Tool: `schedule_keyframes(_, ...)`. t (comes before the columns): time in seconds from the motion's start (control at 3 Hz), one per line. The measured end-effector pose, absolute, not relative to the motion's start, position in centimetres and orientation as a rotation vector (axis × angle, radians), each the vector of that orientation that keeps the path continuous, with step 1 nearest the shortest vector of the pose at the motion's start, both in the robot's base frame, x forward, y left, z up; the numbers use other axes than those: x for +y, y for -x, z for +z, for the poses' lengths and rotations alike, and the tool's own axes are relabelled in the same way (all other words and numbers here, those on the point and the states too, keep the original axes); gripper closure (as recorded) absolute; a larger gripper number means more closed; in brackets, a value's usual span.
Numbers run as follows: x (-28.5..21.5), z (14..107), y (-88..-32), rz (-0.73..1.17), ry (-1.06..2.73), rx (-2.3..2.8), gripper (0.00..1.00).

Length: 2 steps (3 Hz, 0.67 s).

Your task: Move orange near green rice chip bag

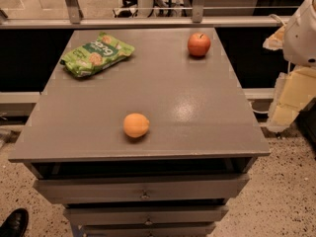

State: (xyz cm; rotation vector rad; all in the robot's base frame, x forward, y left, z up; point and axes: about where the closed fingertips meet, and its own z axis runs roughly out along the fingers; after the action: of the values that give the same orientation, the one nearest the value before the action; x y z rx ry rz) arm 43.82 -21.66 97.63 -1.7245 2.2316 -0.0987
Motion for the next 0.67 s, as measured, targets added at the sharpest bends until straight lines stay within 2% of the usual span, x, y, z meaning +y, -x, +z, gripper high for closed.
schedule_keyframes(0.67,-19.4,95.7,-44.8,0.012,1.708,2.180,0.00)
